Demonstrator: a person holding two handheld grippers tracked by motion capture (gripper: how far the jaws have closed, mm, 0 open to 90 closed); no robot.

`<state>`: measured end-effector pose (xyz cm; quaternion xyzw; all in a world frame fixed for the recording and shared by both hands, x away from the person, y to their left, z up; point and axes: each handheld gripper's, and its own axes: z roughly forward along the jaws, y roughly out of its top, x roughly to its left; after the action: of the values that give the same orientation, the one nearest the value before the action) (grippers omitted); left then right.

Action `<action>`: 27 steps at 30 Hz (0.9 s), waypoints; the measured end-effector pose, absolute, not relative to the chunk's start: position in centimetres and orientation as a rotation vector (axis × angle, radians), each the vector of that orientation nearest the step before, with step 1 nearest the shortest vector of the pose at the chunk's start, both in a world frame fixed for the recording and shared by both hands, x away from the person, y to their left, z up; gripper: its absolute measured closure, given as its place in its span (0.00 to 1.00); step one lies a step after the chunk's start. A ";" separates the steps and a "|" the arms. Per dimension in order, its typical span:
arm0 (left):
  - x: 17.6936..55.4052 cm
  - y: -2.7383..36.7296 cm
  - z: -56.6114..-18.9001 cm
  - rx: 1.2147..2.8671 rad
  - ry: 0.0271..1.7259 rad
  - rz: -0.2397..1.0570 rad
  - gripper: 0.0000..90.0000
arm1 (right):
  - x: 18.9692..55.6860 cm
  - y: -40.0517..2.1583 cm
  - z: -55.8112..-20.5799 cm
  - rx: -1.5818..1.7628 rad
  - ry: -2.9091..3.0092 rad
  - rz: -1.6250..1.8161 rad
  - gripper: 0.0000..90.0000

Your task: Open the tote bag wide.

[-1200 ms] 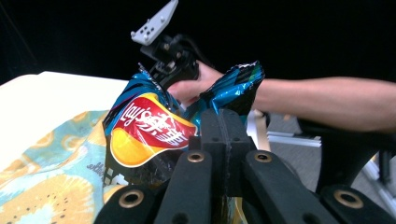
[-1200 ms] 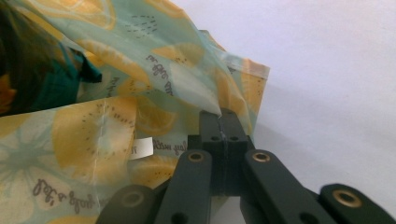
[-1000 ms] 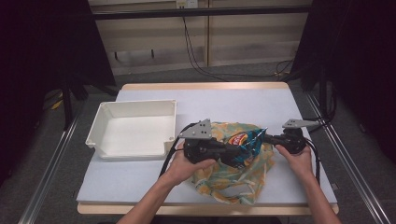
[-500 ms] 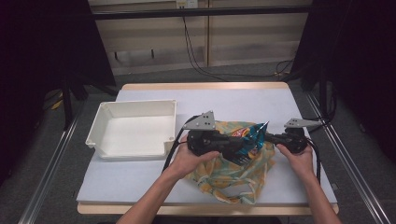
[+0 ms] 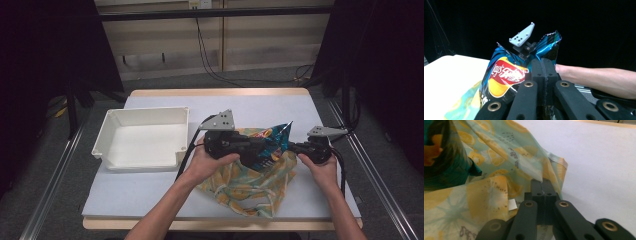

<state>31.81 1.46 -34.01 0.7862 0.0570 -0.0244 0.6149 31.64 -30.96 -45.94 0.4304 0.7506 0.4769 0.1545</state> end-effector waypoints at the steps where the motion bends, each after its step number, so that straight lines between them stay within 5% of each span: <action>1: 31.9 1.4 -33.9 1.819 0.131 -0.048 1.00 | 31.6 -30.9 -45.9 1.231 2.152 1.367 1.00; 27: 33.2 0.3 -30.4 1.787 0.115 -0.015 1.00 | 31.5 -30.4 -45.8 1.196 2.171 1.409 1.00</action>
<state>33.16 0.30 -30.45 0.7788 0.0502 -0.0065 0.6252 31.52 -30.40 -45.83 0.4152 0.7533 0.4891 0.1447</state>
